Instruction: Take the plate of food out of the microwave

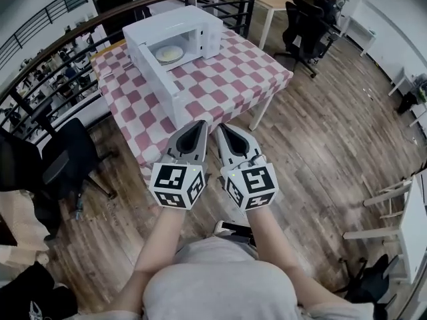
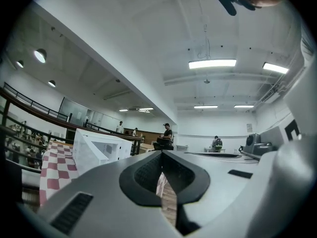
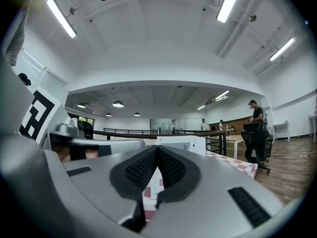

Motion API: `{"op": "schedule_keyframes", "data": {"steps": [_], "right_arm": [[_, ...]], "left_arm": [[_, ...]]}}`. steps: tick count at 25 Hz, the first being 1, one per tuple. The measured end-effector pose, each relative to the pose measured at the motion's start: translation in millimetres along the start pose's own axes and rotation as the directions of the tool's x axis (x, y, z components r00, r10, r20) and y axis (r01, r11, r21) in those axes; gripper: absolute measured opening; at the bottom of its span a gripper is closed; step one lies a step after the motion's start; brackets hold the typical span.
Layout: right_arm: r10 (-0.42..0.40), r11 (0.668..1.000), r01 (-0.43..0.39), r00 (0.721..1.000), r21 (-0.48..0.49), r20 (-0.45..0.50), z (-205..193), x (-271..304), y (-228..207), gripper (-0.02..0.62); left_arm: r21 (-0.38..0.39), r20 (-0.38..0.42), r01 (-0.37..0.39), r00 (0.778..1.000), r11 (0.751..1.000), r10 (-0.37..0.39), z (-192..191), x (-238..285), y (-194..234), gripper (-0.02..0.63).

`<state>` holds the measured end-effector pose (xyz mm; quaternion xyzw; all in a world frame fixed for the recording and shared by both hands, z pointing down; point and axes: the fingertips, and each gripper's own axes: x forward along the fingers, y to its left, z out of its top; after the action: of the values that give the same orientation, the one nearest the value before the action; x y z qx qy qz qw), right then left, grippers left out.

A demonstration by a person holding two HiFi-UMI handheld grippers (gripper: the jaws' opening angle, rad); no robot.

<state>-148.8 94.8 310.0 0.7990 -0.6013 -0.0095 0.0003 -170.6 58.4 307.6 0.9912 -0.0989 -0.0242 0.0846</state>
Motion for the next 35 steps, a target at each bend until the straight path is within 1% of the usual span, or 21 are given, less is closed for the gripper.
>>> {"op": "schedule_keyframes", "data": {"steps": [4,8,13,21,31,35], "right_arm": [[0.051,0.999,-0.052,0.999,-0.011,-0.007,-2,3,-21,0.025],[0.066,0.998,-0.066,0.998,-0.014,-0.006,-4,0,-44,0.025],[0.074,0.997,-0.074,0.997,-0.006,-0.007,-8,-2,-66,0.025],[0.081,0.997,-0.081,0.997,0.019,0.000,-10,7,-82,0.025],[0.089,0.996,-0.088,0.996,0.021,-0.008,-20,32,-105,0.025],[0.107,0.994,-0.107,0.994,0.008,-0.015,-22,47,-115,0.025]], "left_arm": [[-0.004,0.015,-0.049,0.999,0.999,0.049,-5,21,-6,0.003],[-0.007,0.024,-0.076,0.997,0.997,0.076,-6,40,-13,0.003],[-0.005,0.022,-0.091,0.996,0.996,0.091,-9,60,-20,0.003],[0.008,-0.001,-0.104,0.995,0.995,0.104,-13,77,-19,0.003],[0.004,-0.010,-0.112,0.994,0.994,0.112,-20,113,-5,0.003],[-0.012,-0.003,-0.126,0.992,0.992,0.126,-20,132,5,0.003]]}}
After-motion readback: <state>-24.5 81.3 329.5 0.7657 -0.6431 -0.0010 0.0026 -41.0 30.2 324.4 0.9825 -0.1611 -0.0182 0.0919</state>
